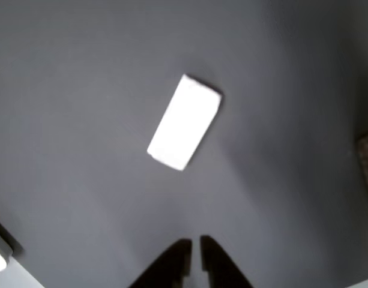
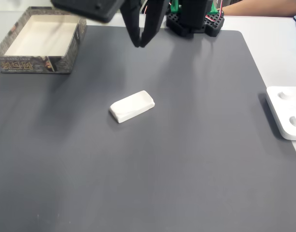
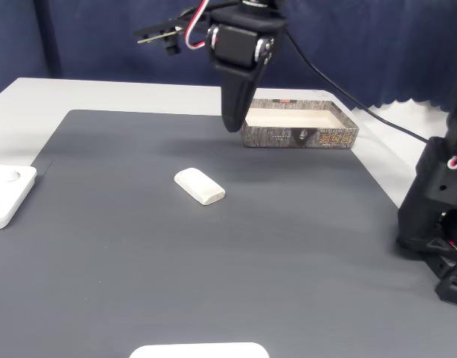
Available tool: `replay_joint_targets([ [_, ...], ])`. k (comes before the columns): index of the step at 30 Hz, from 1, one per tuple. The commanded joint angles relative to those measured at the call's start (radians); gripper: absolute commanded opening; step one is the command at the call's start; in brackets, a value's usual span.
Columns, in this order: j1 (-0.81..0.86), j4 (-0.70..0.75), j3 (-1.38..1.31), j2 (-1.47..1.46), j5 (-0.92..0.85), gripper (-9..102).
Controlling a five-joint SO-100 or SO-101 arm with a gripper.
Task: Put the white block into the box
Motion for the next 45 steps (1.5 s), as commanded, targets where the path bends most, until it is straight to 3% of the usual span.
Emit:
replay_joint_targets([
  [1,0.021,-0.009,-0.126,-0.032,-0.015,-2],
  [19,0.012,-0.002,-0.290,-0.273,0.026,-1],
  [26,-0.003,-0.020,-0.304,-0.295,-0.293,-2],
  [37,-0.011,-0.071,-0.295,-0.273,-0.454,-2],
  [42,-0.020,-0.057,-0.285,-0.272,-0.713,-2],
  [45,-0.023,-0.048,-0.281,-0.272,-0.773,-2],
])
